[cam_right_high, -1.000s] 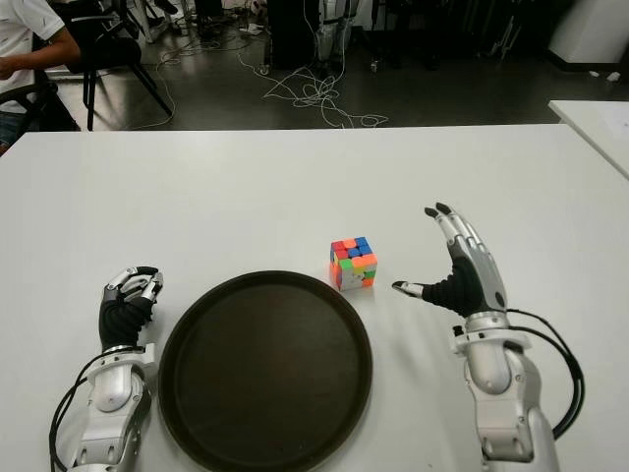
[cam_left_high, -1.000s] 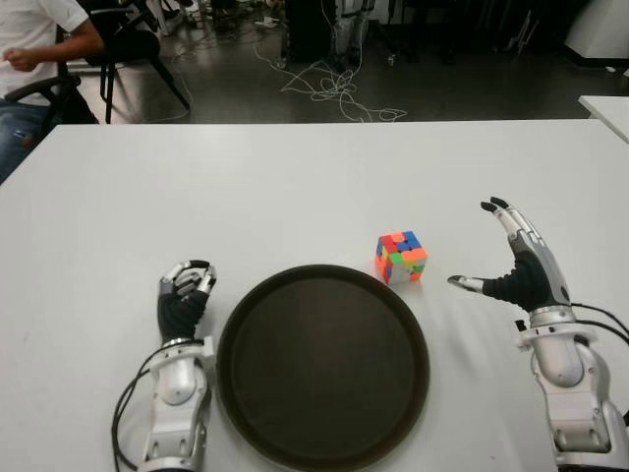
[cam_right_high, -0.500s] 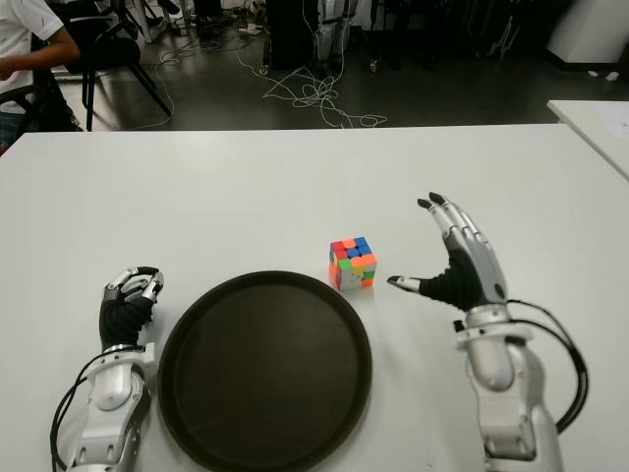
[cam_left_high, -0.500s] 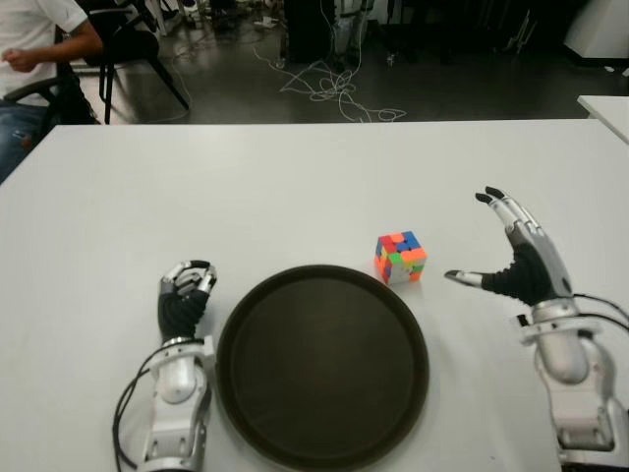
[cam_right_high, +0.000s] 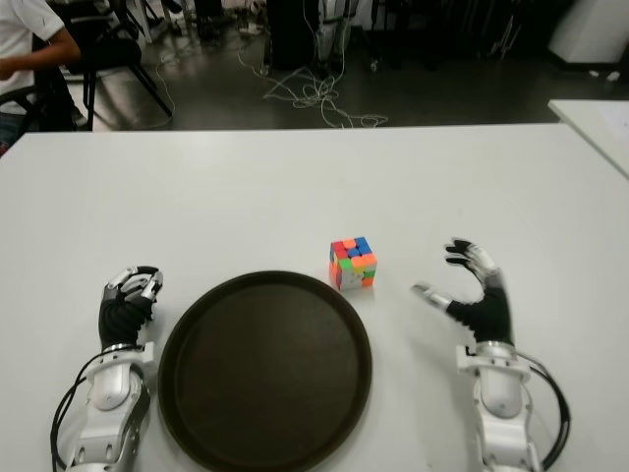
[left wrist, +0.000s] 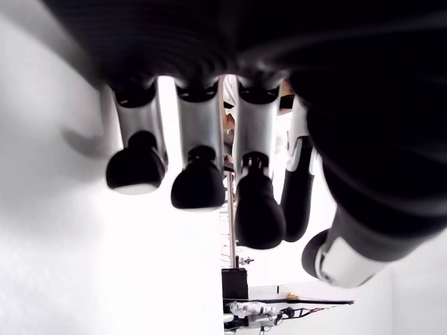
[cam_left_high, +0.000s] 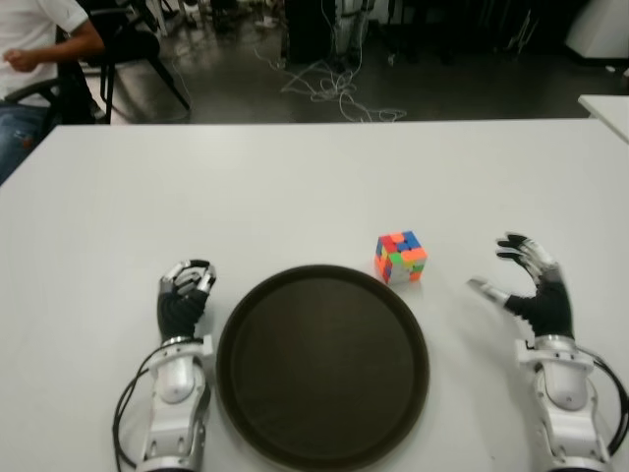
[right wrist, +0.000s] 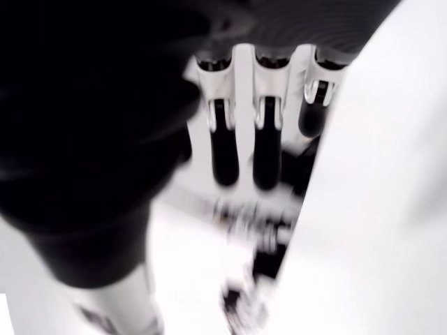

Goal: Pick up the Rubik's Cube and put it in the plate

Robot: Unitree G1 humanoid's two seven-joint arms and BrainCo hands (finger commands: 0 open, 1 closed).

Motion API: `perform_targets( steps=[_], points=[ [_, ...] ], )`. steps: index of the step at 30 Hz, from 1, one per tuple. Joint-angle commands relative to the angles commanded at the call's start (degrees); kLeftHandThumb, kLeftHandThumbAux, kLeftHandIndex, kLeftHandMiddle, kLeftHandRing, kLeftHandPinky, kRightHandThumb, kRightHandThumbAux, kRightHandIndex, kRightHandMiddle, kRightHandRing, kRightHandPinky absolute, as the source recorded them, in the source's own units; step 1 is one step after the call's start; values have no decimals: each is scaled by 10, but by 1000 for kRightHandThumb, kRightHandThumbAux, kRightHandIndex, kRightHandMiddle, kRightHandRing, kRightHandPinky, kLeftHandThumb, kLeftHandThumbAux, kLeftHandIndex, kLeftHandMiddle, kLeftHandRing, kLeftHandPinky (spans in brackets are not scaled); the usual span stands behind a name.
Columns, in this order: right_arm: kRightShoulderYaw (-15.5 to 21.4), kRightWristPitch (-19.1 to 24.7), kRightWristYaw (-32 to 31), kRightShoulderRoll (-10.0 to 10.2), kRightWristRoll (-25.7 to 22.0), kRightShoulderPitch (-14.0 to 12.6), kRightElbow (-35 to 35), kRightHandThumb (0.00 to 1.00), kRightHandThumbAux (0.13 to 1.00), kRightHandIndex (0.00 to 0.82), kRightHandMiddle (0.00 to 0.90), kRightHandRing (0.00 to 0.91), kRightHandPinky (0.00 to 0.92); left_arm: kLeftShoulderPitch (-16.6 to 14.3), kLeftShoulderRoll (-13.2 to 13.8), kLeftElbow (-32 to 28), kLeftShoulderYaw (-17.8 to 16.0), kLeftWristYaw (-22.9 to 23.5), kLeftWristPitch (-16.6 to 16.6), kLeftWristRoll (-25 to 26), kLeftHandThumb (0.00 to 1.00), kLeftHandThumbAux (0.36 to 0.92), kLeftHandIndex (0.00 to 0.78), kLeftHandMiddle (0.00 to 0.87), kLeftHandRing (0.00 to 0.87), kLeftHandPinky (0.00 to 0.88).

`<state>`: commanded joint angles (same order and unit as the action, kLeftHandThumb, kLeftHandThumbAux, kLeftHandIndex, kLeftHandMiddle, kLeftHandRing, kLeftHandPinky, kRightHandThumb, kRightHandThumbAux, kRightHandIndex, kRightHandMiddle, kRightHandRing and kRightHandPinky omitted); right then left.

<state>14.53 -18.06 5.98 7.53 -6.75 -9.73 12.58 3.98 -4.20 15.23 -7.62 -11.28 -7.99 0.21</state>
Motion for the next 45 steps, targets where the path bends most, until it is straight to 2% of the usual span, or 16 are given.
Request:
perform_targets(
  steps=[2, 6, 13, 21, 30, 45],
  points=[
    [-5, -1, 3, 2, -8, 1, -5, 177, 870, 738, 809, 813, 826, 0, 1, 0, -1, 1, 0, 0, 710, 702, 445, 789, 814, 826],
    [-12, -12, 3, 0, -2, -3, -8, 227, 869, 777, 844, 847, 851, 0, 4, 0, -2, 5, 4, -1, 711, 702, 445, 792, 819, 828],
    [-17, -28, 11, -4, 27, -8, -5, 269, 874, 793, 853, 856, 857, 2, 4, -8, 0, 3, 17, -7, 712, 703, 445, 795, 824, 832],
    [-20, -16, 14, -4, 36, -11, -14, 313, 871, 798, 852, 861, 865, 0, 2, -12, -1, 1, 31, -7, 711, 703, 445, 793, 824, 827],
    [-25, -27, 10, -11, 53, -13, -14, 308, 873, 792, 852, 861, 867, 2, -1, -19, 0, 0, 36, -7, 711, 703, 444, 791, 820, 826],
    [-26, -35, 11, -21, 86, -14, -10, 224, 895, 783, 843, 851, 856, 4, -2, -20, 1, -2, 31, -11, 710, 704, 444, 786, 813, 824]
  ],
)
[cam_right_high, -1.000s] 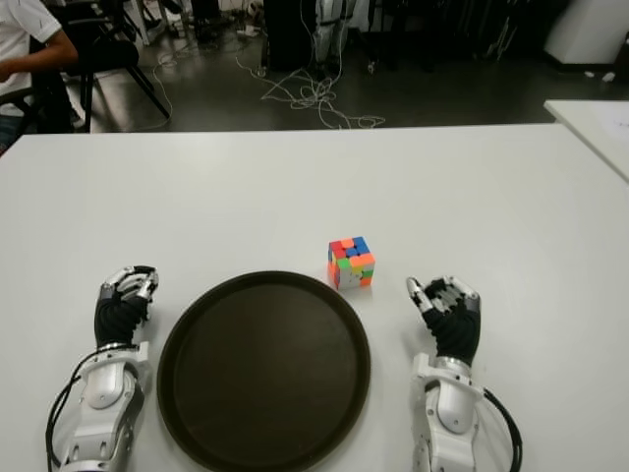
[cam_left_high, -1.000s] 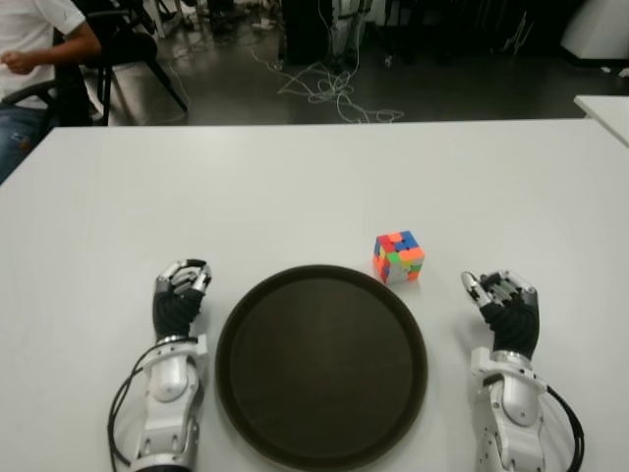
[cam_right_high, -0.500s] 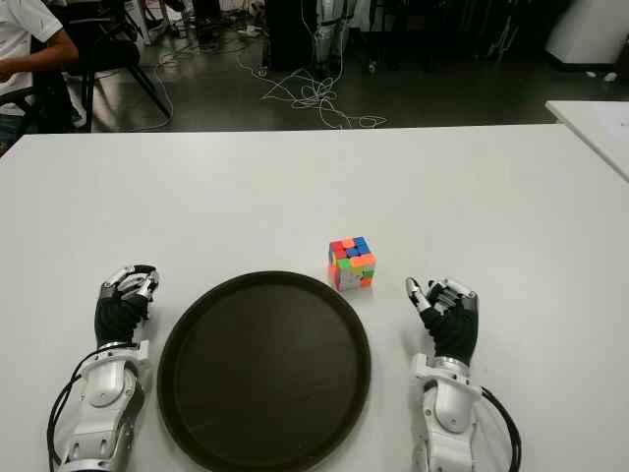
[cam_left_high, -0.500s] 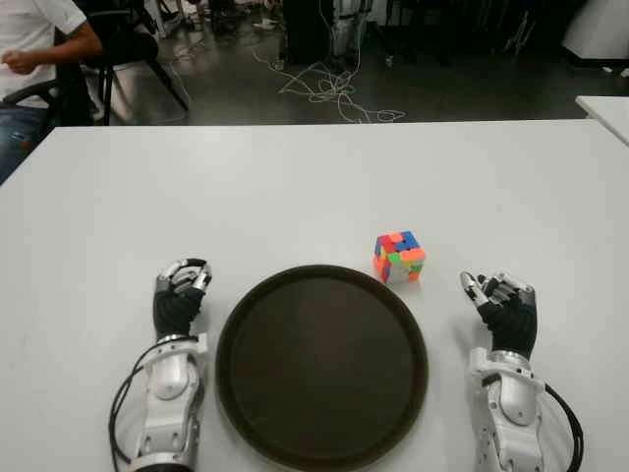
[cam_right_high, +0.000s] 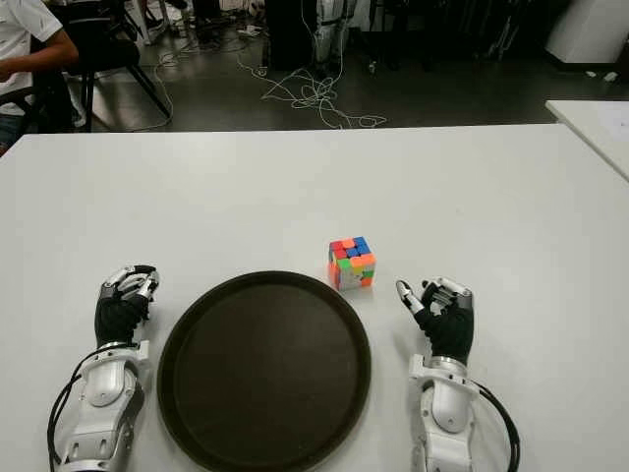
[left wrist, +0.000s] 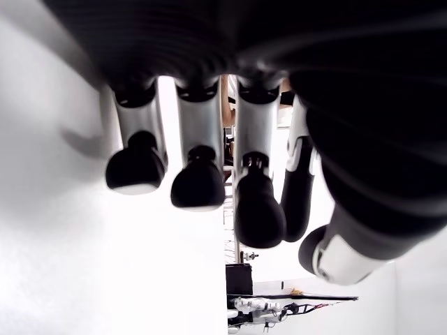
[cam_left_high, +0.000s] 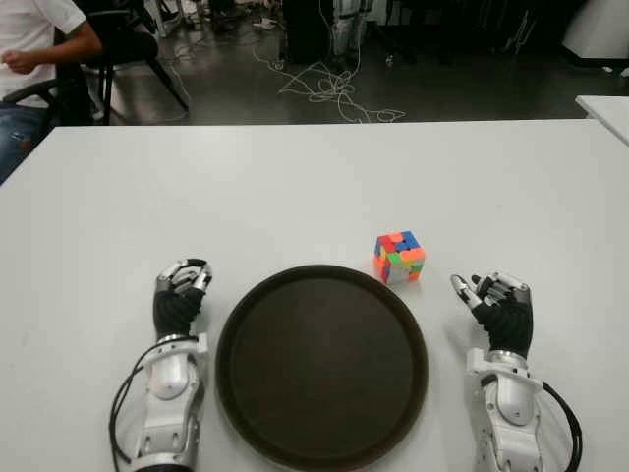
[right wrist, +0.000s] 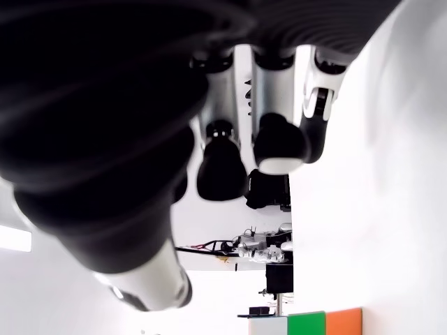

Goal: Pick up the Rubik's Cube and put it in the plate

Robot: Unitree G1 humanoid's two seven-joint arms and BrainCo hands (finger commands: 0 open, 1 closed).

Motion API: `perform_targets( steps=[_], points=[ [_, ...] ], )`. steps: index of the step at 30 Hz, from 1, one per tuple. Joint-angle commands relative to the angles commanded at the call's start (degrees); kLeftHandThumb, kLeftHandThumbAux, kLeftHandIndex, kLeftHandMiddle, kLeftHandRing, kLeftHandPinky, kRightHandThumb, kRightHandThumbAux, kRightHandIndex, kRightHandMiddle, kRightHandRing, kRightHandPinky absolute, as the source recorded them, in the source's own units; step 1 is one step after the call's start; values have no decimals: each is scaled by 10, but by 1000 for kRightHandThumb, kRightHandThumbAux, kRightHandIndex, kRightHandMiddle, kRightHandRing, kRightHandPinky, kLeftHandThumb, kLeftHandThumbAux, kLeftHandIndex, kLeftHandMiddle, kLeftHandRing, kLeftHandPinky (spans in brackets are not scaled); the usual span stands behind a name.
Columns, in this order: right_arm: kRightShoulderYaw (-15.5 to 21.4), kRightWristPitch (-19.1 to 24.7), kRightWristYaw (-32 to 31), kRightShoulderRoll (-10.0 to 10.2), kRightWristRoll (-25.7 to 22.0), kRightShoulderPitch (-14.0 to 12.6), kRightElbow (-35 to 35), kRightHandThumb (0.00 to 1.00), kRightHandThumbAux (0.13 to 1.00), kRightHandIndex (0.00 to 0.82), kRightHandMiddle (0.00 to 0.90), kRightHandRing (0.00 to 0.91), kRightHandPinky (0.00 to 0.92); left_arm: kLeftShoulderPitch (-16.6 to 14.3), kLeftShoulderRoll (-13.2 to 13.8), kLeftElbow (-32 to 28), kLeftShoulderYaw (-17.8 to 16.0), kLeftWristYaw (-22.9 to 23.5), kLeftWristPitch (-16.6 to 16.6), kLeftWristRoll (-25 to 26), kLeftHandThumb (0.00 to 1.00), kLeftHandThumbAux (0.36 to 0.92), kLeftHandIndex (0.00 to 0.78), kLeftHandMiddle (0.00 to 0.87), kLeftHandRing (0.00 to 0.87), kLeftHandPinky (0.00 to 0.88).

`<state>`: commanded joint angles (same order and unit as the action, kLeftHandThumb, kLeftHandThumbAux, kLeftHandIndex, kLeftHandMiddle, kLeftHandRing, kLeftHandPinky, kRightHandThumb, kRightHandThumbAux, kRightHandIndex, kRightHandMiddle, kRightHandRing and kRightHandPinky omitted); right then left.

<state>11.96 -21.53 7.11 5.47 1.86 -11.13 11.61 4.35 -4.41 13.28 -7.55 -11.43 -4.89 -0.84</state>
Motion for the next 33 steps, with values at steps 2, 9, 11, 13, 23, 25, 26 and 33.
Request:
perform_targets(
  steps=[2, 9, 11, 13, 23, 25, 26, 33],
  points=[
    [0, -2, 1, 0, 4, 0, -1, 219, 887, 782, 845, 852, 858, -1, 0, 1, 0, 1, 0, 0, 710, 703, 445, 791, 818, 828],
    [0, -7, 0, 0, 14, 0, -3, 196, 890, 781, 847, 853, 861, -1, 3, 1, 1, 5, 3, 1, 711, 703, 445, 795, 823, 829],
    [-1, -7, 0, -2, 20, -2, -6, 171, 893, 777, 846, 852, 858, -1, 4, 1, 1, 6, 4, 1, 712, 703, 445, 795, 824, 828],
    [-2, -8, 3, -5, 32, -3, -10, 163, 882, 767, 844, 852, 859, -2, 4, 3, 1, 7, 3, 1, 712, 703, 445, 795, 824, 828],
    [-6, -2, 20, -27, 112, -2, -23, 145, 850, 686, 814, 820, 825, -3, 5, 13, 2, 9, -8, 0, 713, 702, 445, 799, 829, 831],
    [-8, 1, 26, -35, 139, 1, -30, 90, 839, 604, 698, 709, 694, -3, 5, 16, 2, 9, -12, -1, 713, 702, 445, 798, 828, 832],
    [-11, 6, 28, -44, 161, 5, -39, 57, 834, 565, 642, 656, 629, -3, 5, 17, 3, 8, -15, -2, 713, 702, 445, 798, 828, 833],
    [-10, 33, 1, -89, 233, 25, -86, 3, 796, 204, 236, 238, 212, -4, 0, 23, 4, 1, -30, -5, 712, 702, 445, 791, 819, 829]
  ],
)
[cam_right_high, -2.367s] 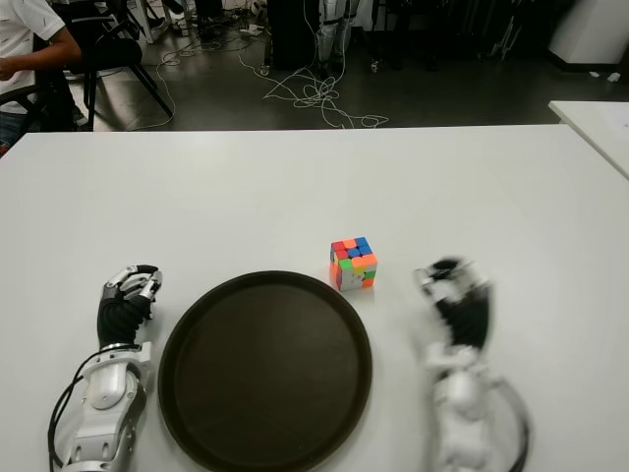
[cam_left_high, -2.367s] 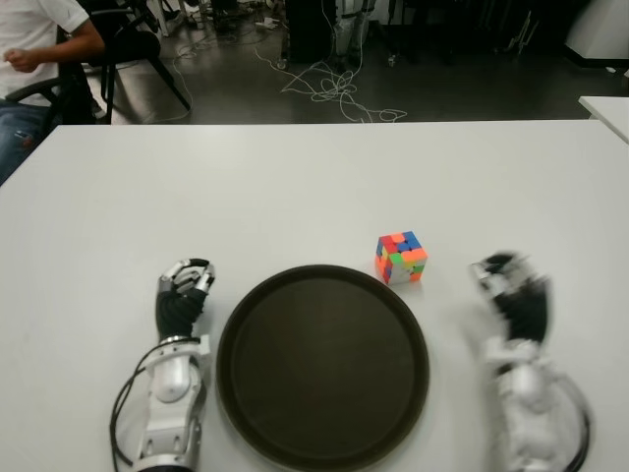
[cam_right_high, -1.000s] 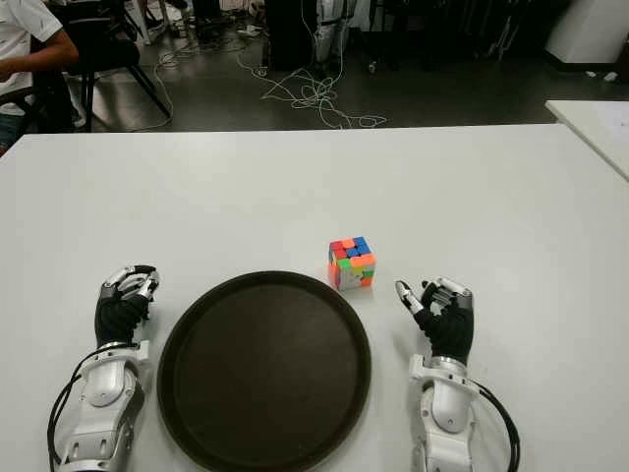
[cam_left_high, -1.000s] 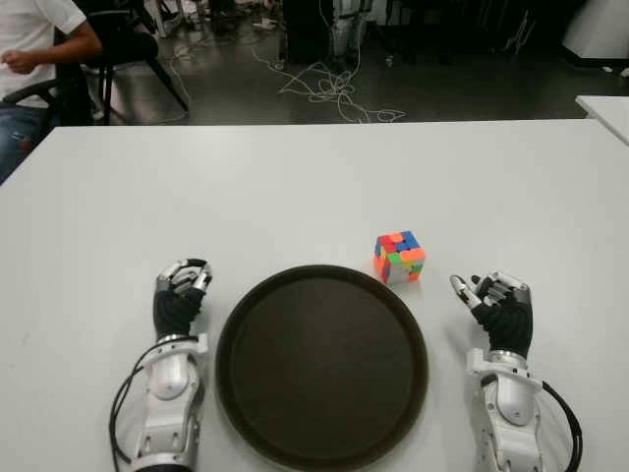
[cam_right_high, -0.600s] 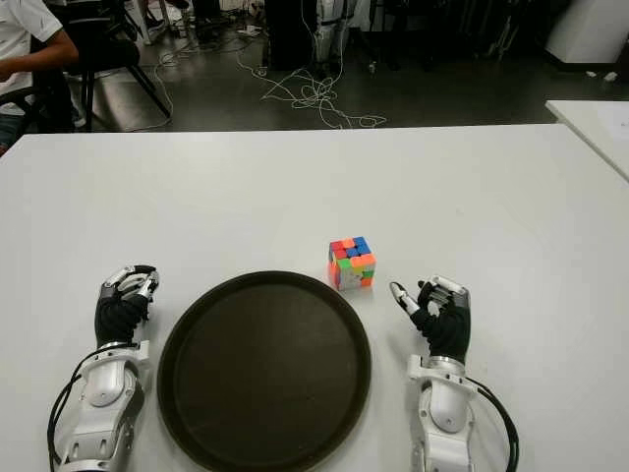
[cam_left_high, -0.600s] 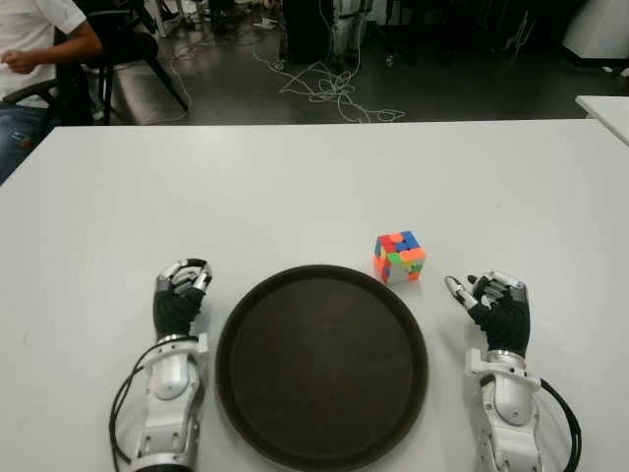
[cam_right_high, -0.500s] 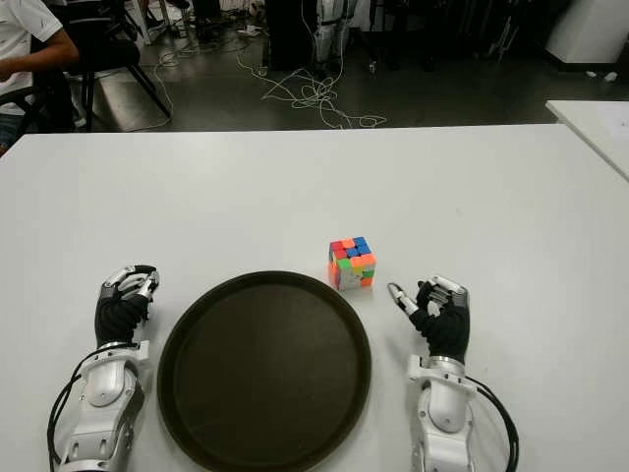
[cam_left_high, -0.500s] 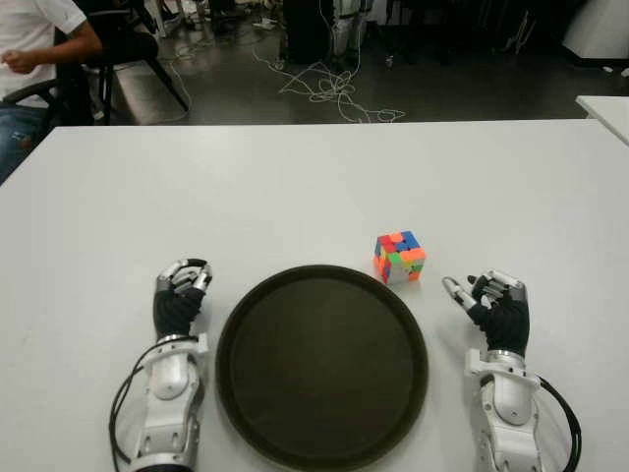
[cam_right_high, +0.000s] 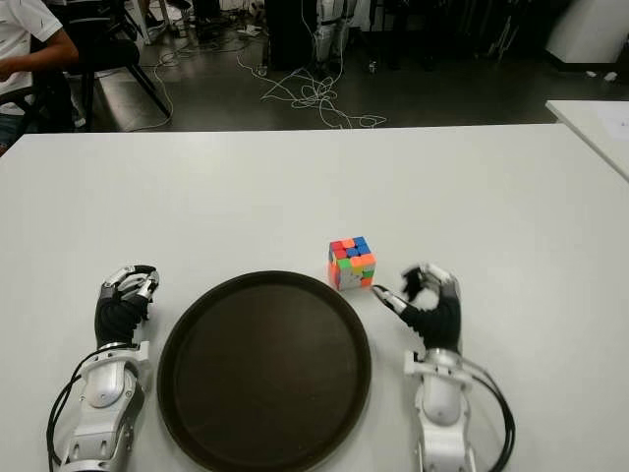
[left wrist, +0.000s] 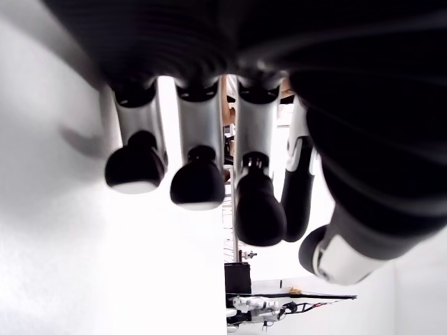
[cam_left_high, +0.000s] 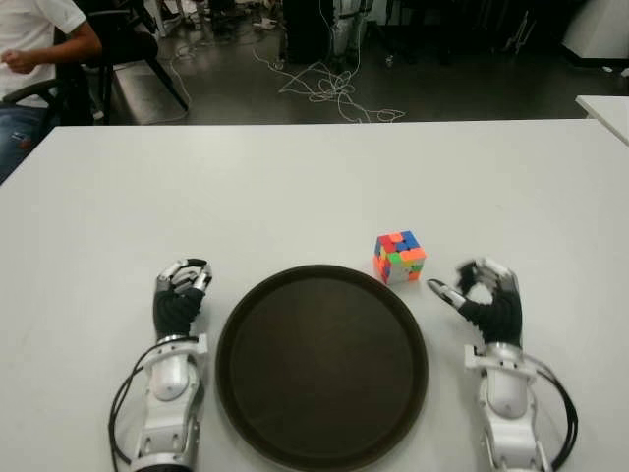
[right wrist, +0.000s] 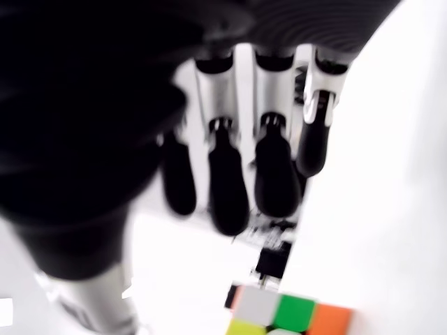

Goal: Pick up the Rubik's Cube and put it in the plate

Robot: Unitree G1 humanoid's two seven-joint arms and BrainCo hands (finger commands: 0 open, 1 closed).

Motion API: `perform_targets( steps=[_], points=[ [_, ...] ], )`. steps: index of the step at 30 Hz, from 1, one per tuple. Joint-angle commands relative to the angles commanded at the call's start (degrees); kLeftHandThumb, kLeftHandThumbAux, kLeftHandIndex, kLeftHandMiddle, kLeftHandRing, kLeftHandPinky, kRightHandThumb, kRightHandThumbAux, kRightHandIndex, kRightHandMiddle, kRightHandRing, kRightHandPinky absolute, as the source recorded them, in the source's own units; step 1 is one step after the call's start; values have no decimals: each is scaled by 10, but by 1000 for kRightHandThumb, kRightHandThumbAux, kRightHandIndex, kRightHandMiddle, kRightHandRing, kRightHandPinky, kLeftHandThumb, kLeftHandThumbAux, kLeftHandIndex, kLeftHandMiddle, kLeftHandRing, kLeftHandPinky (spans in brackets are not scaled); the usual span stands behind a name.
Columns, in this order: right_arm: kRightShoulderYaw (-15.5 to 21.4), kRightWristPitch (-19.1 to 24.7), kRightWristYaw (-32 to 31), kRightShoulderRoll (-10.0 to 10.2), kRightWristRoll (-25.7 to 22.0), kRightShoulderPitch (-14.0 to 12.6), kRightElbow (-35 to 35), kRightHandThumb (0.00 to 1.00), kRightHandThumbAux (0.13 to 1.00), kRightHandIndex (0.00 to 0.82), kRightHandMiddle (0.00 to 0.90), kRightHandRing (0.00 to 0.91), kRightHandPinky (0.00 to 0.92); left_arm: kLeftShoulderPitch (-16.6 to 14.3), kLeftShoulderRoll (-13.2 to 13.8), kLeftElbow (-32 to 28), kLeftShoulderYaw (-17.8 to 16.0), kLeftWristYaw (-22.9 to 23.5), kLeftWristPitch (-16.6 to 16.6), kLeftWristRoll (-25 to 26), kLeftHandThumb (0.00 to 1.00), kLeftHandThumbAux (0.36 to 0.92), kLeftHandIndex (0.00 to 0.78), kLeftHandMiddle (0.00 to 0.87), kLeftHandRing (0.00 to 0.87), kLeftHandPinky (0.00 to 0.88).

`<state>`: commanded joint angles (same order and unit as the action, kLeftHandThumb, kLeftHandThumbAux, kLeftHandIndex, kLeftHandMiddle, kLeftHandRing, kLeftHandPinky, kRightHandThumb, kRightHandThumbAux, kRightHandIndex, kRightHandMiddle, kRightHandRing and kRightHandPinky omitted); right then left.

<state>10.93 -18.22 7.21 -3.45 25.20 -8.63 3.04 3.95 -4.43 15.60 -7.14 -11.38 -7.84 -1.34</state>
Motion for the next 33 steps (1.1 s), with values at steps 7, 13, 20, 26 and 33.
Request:
perform_targets(
  steps=[7, 13, 20, 26, 33],
  points=[
    [0, 38, -87, -44, 24, -3, -72, 0, 812, 49, 71, 79, 97, 2, -7, -6, 3, -10, 1, -3, 711, 702, 445, 785, 810, 823],
    [-4, 56, -133, -78, 44, 5, -86, 0, 825, 4, 7, 16, 35, 1, -5, -5, 4, -7, 5, 0, 711, 703, 445, 787, 810, 820],
    [-18, 70, -143, -107, 59, 12, -99, 0, 794, 0, 0, 1, 21, -1, -3, 3, 8, -6, -5, -2, 711, 703, 445, 789, 813, 824],
    [-25, 89, -163, -115, 84, 21, -117, 0, 764, 0, 0, 5, 29, 0, -3, 5, 10, -8, -16, -2, 711, 702, 445, 791, 817, 828],
    [-32, 114, -189, -116, 109, 30, -144, 0, 749, 0, 0, 0, 24, 2, -7, 2, 12, -15, -15, -4, 711, 703, 445, 792, 818, 829]
  ],
)
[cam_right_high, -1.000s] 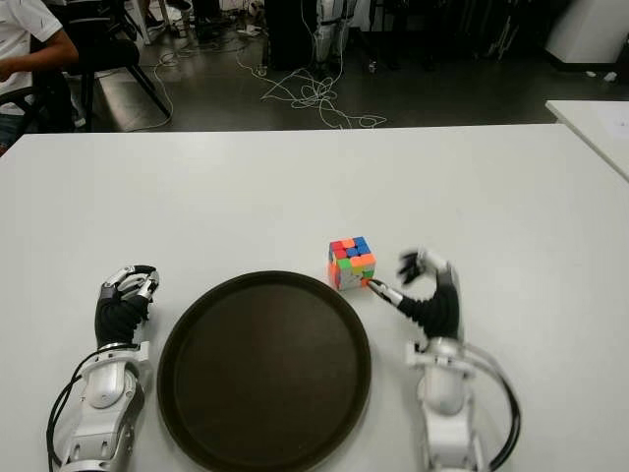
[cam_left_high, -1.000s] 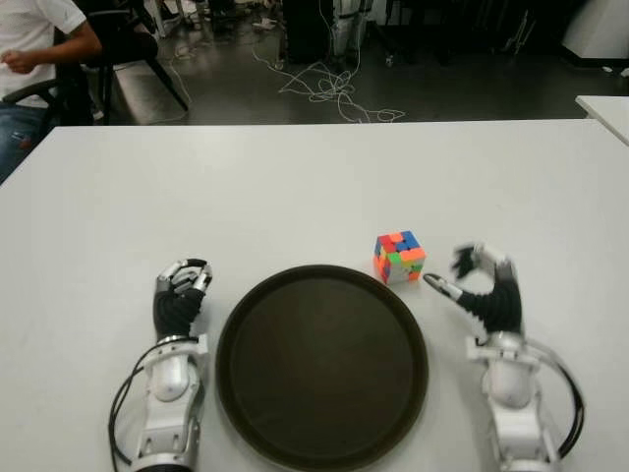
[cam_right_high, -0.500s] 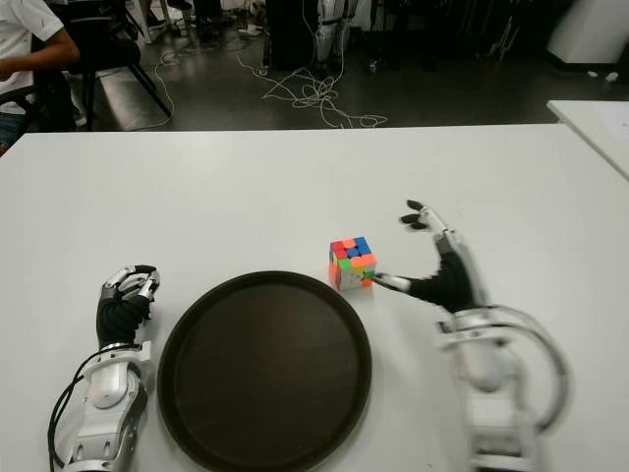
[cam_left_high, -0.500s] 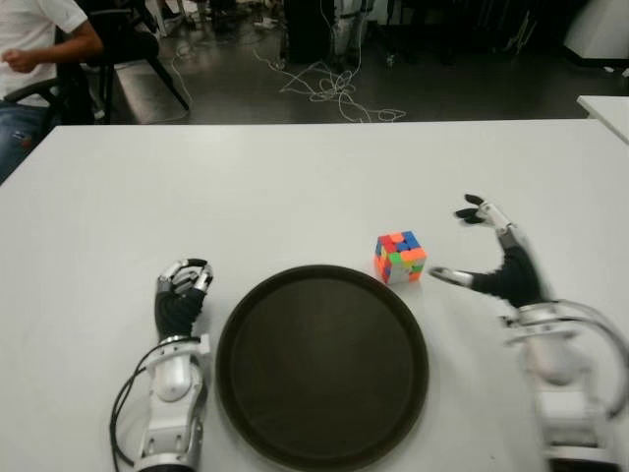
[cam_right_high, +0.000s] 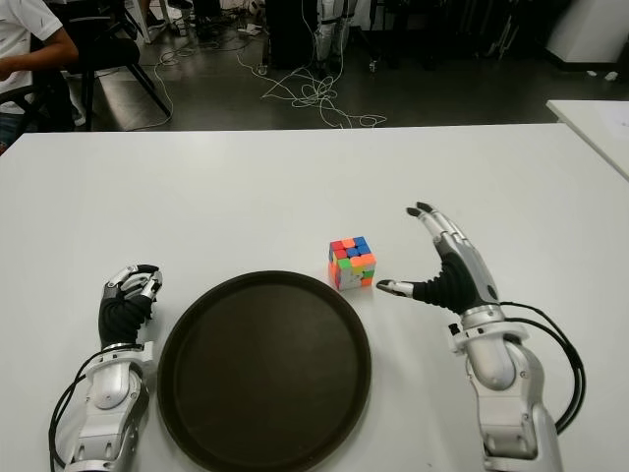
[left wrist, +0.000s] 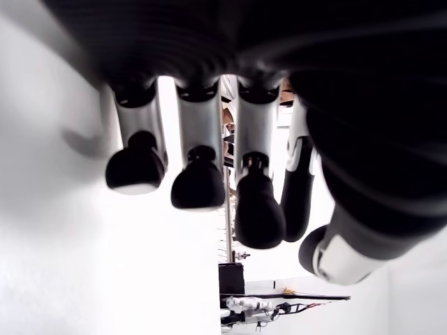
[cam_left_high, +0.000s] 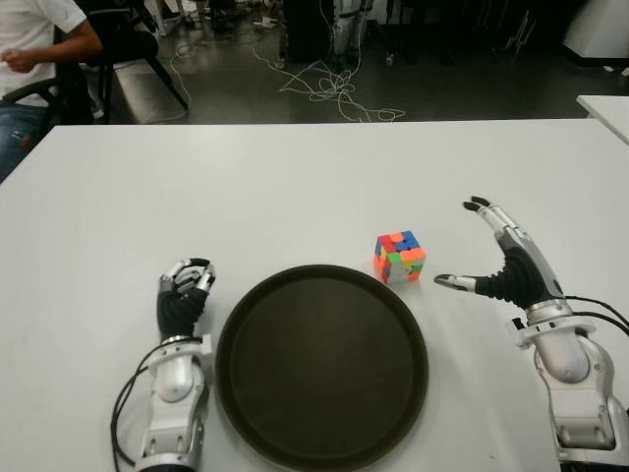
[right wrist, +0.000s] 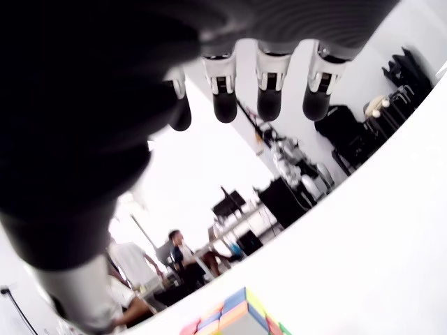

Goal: Pick up the Rubik's Cube and put it in the plate

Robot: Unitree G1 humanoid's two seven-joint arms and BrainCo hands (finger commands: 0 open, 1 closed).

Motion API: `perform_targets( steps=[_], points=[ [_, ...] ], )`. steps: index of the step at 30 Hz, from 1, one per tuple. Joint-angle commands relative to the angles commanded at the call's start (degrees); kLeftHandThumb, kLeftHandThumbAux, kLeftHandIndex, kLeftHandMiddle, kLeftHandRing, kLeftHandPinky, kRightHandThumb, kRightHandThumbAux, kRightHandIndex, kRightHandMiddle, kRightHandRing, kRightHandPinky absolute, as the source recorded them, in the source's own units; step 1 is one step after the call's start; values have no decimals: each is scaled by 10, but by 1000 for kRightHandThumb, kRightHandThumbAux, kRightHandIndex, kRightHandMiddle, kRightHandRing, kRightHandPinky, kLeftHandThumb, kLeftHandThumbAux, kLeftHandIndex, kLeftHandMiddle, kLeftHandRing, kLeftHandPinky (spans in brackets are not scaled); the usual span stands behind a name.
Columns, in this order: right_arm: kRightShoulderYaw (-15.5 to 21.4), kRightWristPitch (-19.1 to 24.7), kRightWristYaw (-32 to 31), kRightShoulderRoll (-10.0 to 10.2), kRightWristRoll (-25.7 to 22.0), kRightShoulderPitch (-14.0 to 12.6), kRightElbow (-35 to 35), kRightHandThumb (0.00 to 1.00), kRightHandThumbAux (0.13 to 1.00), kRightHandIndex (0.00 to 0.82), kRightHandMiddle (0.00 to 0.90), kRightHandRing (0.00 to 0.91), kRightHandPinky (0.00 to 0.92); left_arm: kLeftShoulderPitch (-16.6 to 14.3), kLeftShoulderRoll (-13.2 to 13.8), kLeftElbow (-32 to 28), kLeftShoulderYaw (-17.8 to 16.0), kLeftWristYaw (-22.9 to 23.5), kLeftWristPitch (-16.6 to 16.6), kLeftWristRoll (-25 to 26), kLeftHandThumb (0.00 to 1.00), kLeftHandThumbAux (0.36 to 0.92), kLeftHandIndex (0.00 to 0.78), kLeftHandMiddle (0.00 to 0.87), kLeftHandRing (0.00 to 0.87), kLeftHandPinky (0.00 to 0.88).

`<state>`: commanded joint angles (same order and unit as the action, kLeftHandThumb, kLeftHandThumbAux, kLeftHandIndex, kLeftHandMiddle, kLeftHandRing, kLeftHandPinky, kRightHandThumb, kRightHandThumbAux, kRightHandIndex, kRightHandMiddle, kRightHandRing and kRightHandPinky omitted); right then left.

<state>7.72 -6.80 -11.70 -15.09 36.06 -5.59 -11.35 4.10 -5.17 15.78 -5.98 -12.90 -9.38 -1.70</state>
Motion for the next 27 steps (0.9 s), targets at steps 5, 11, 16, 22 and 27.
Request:
perform_targets(
  steps=[5, 11, 16, 22, 27],
  points=[
    [-7, 6, -17, -12, 25, 12, -9, 0, 757, 0, 0, 0, 28, 1, 0, -6, 3, -2, 8, -1, 711, 703, 445, 790, 816, 827],
    [-27, 16, -23, -41, 23, 25, -14, 0, 763, 0, 0, 0, 13, 3, 2, -8, 6, -1, 12, -5, 711, 703, 445, 791, 816, 826],
    [-41, 16, -22, -62, 9, 30, -14, 0, 759, 0, 0, 0, 2, 5, 2, -9, 7, 0, 11, -7, 711, 702, 445, 794, 819, 831],
    [-60, 12, -41, -100, 4, 56, 1, 0, 746, 0, 0, 0, 0, 4, 2, -11, 9, 4, 15, -6, 711, 703, 445, 798, 823, 835],
    [-74, 15, -50, -120, 5, 68, 4, 0, 738, 0, 0, 0, 0, 7, -1, -17, 10, 4, 20, -5, 711, 703, 445, 804, 828, 836]
  ],
)
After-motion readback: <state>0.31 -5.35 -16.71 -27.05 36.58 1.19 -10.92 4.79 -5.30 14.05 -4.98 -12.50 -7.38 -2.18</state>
